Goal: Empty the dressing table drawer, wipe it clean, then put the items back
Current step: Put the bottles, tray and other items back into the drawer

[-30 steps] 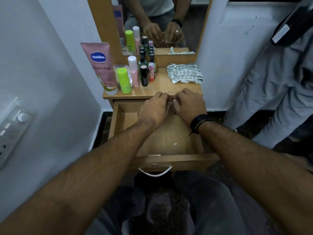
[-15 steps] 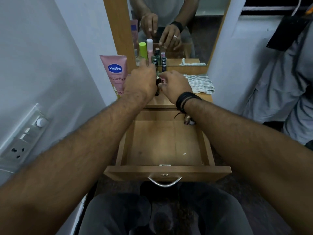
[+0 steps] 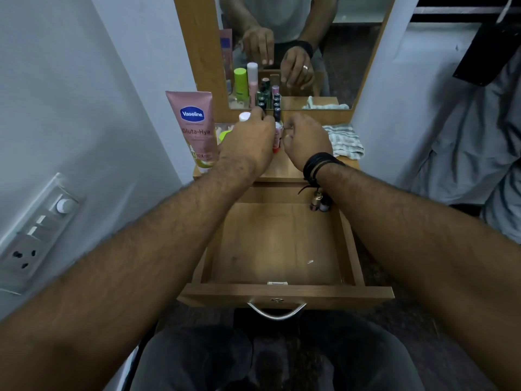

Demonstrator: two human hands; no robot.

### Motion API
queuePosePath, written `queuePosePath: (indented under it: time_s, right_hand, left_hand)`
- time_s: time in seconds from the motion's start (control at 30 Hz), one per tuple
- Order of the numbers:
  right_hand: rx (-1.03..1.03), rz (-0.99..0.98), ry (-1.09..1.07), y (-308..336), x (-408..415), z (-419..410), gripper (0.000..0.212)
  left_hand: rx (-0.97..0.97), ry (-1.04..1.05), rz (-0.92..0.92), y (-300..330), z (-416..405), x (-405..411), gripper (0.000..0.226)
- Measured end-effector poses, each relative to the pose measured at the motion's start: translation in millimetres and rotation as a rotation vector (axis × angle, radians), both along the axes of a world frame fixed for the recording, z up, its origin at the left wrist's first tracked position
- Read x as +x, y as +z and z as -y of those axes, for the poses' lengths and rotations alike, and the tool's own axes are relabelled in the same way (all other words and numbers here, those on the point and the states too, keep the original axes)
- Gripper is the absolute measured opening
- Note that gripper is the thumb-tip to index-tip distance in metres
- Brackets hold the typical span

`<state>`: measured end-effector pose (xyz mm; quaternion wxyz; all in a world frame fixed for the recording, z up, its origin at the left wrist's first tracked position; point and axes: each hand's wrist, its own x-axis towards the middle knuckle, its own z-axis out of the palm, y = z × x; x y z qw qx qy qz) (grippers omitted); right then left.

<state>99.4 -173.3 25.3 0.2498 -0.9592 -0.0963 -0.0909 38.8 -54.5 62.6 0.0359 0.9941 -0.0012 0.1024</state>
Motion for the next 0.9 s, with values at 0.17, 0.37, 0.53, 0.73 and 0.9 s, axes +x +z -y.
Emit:
queuePosePath:
  time_s: [0.17, 0.37, 0.53, 0.73, 0.9]
  right_hand:
    - [-0.079, -0.047, 0.07, -7, 7, 0, 0.039]
    - [-0.102, 0.009, 0.086, -12, 10, -2, 0.037]
    - [-0.068, 0.067, 0.091, -10, 16, 1, 0.032]
    - [0.018, 0.09, 0.051, -7, 20, -7, 0.018]
    - [0.126, 0.053, 0.039, -8, 21, -10, 0.009]
  left_hand:
    - [0.009, 0.007, -0.121, -11, 2, 11, 0.034]
    - [-0.008, 0.017, -0.147, -19, 0, 17, 0.036]
    - [-0.048, 0.014, -0.093, -21, -2, 21, 0.025]
    - [-0.071, -0.004, -0.037, -23, -4, 23, 0.022]
    - [-0.069, -0.02, -0.012, -24, -5, 25, 0.02]
